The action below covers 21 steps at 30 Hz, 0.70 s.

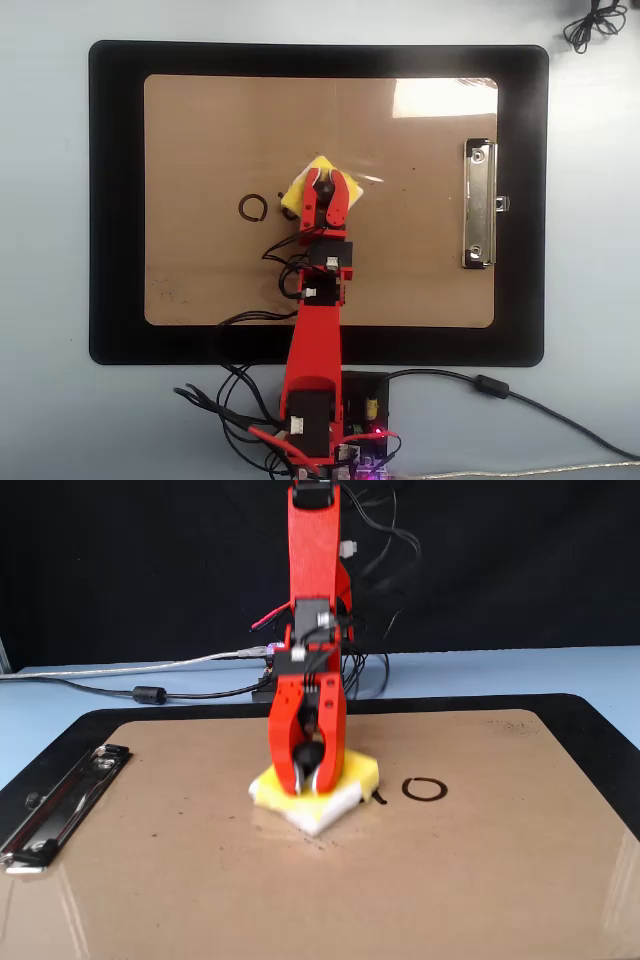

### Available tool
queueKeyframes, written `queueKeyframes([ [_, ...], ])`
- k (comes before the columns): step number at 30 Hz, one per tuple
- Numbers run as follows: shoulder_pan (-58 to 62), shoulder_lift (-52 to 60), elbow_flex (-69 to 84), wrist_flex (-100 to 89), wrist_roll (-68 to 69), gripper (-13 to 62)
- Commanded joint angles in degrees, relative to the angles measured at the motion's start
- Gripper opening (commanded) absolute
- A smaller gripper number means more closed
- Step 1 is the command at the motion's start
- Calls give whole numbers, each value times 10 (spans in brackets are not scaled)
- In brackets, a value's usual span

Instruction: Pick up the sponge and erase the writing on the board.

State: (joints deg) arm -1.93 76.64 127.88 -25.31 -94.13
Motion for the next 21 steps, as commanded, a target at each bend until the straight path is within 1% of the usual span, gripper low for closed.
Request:
queueKeyframes([
  [1, -10, -2, 17, -18, -14, -80],
  [3, -10, 42, 85, -22, -14, -80],
  [4, -10, 83, 131, -25, -14, -80],
  [8, -11, 303, 345, -27, -12, -80],
  [10, -13, 386, 403, -22, -11, -80],
  [12, -13, 411, 413, -12, -10, -80],
  [13, -13, 396, 404, -9, -10, -80],
  [15, -13, 323, 332, -8, -11, -80],
  [19, -23, 76, 116, -20, -14, -80],
  [21, -42, -15, 17, -22, -16, -80],
])
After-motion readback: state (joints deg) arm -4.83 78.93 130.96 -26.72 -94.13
